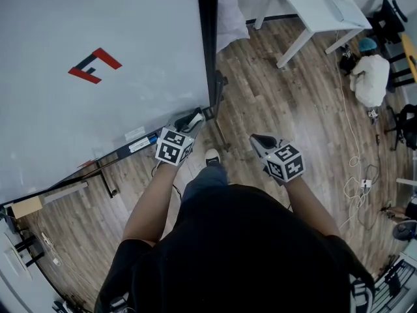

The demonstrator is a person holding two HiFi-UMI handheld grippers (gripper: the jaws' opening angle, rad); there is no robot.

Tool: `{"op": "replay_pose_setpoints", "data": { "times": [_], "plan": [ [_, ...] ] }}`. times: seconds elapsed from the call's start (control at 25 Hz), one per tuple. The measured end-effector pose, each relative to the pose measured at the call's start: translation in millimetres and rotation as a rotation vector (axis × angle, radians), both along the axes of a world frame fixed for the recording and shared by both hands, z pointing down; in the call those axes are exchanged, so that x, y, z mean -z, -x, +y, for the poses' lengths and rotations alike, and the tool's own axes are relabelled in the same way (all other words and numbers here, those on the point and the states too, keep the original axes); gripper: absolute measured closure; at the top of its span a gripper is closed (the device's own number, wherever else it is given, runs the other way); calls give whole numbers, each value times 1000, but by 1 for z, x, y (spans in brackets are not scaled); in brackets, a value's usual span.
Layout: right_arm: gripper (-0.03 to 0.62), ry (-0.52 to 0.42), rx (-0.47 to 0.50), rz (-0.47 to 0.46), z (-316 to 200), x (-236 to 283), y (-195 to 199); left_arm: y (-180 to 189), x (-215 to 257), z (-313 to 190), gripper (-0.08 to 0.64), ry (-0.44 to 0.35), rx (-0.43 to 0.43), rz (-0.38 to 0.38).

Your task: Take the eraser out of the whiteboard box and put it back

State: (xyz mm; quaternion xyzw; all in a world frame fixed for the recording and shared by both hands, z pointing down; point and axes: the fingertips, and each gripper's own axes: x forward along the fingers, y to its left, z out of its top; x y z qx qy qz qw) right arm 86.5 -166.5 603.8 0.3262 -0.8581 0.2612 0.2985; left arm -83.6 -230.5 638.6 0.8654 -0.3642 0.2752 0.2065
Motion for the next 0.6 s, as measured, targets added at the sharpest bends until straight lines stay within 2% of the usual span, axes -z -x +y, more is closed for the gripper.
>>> {"op": "replay_pose_setpoints", "data": {
  "times": [0.6],
  "plan": [
    [597,6,9,10,0,-4,5,-3,-17,-2,413,20,-11,-2]
  ]
}}
